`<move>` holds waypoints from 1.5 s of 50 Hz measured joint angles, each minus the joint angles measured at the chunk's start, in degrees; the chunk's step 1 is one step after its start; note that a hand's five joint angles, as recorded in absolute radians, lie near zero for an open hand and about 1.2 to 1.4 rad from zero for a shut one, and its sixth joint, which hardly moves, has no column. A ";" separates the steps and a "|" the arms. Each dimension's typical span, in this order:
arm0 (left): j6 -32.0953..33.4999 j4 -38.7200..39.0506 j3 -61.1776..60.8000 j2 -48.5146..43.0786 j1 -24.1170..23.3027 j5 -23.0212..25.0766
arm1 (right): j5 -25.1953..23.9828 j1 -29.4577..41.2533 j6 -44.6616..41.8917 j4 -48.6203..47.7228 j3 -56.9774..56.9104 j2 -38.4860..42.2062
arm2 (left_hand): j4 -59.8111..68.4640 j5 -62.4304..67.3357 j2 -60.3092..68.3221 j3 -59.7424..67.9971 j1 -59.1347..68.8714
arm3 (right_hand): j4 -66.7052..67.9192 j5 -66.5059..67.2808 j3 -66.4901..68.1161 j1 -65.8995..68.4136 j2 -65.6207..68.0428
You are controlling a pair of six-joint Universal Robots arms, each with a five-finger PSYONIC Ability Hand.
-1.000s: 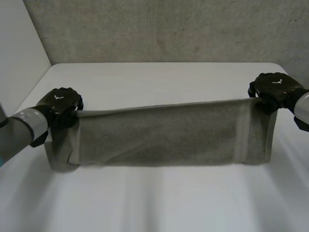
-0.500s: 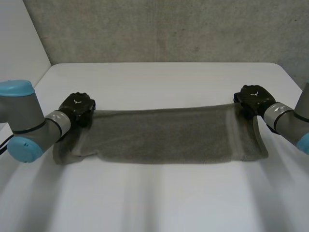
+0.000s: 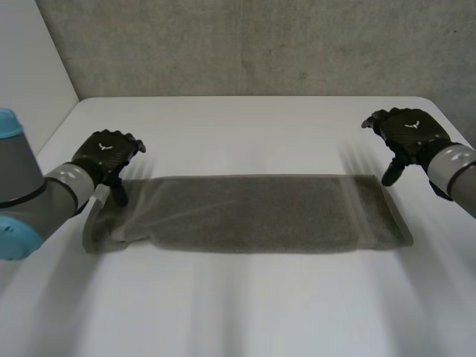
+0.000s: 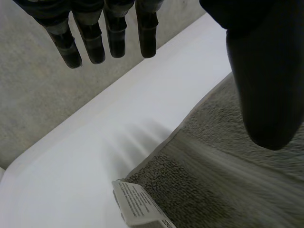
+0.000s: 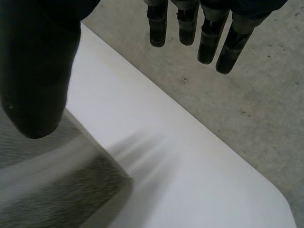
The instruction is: Fold the towel.
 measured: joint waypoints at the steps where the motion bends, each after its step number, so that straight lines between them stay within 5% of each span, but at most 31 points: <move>1: -0.11 0.07 -2.04 2.10 0.20 0.13 | -0.18 -0.10 0.18 0.08 2.52 -2.16 | 0.00 0.00 0.00 0.00 0.00 | 0.00 0.00 0.00 -0.01 0.00; 11: -0.70 0.83 -15.30 13.19 1.96 0.52 | -1.88 -2.02 -1.52 -0.25 17.98 -10.54 | 0.00 0.00 -0.10 0.00 -0.13 | 0.00 2.76 0.00 2.54 2.02; 27: -6.68 2.56 -22.17 18.03 2.28 0.43 | -5.32 -5.74 -7.75 -2.07 22.42 -1.97 | 0.00 0.00 -0.10 0.00 -0.13 | 0.00 25.86 0.00 24.88 24.72; 36: -7.58 3.00 -22.51 18.11 2.24 0.43 | -4.62 -6.21 -8.18 -4.62 21.95 0.26 | 0.00 0.00 -0.10 0.00 -0.13 | 0.00 60.89 0.00 59.69 59.79; 49: -7.51 3.63 -22.88 19.03 2.39 0.36 | -5.49 -15.63 -9.06 -4.47 21.82 -4.58 | 0.00 0.00 -0.11 0.00 -0.13 | 0.00 61.91 0.00 60.02 59.90; 62: -7.51 3.60 -23.15 19.83 2.84 0.34 | -7.31 -29.66 -21.03 -1.00 14.59 -7.87 | 0.00 0.00 -0.11 0.00 -0.13 | 0.00 61.95 0.00 60.06 59.90; 69: -7.51 3.62 -23.57 20.07 2.67 0.35 | -8.32 -24.48 -17.57 2.84 8.56 -13.16 | 0.00 0.00 -0.11 0.00 -0.13 | 0.00 61.95 0.00 60.27 59.90; 75: -7.51 3.64 -23.68 20.11 2.40 0.35 | -7.87 -7.56 -11.96 2.18 5.78 -16.37 | 0.00 0.00 -0.12 0.00 -0.13 | 0.00 62.03 0.00 60.33 60.33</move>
